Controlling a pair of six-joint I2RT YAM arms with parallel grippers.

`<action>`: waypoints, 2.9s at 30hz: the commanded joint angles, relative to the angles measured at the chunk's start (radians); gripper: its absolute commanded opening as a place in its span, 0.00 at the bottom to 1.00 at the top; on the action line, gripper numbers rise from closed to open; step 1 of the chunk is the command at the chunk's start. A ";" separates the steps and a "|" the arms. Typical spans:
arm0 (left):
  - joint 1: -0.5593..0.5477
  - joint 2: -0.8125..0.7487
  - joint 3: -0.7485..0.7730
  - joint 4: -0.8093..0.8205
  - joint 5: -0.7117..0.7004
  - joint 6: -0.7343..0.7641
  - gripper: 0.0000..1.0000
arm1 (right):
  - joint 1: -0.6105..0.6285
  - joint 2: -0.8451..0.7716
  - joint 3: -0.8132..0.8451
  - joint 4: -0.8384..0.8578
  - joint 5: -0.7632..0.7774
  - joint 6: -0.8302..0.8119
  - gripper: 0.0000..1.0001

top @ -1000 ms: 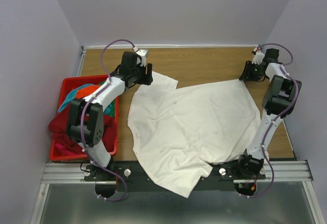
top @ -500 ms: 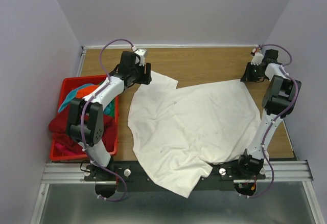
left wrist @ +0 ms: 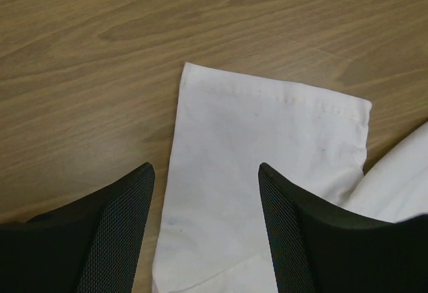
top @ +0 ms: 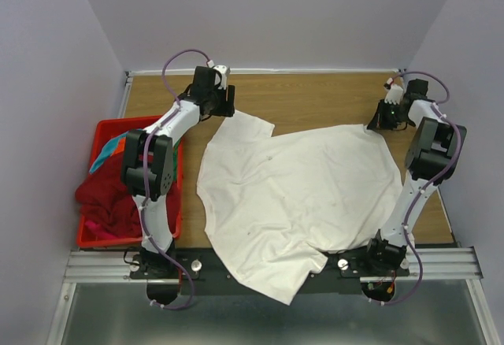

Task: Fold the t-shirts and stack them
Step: Flatten the tshirt out

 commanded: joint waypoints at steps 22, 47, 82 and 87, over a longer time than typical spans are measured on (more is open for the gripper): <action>0.015 0.380 0.448 -0.216 0.034 0.090 0.54 | -0.052 -0.199 -0.194 0.144 -0.085 -0.005 0.00; 0.015 0.516 0.579 -0.337 0.068 0.107 0.34 | -0.052 -0.187 -0.202 0.143 -0.115 -0.022 0.00; 0.020 -0.542 0.129 0.040 0.039 0.095 0.00 | -0.054 -0.891 -0.118 0.039 -0.083 -0.022 0.00; 0.018 -0.671 0.261 0.046 0.028 0.079 0.00 | -0.054 -0.940 0.161 -0.005 -0.099 0.044 0.00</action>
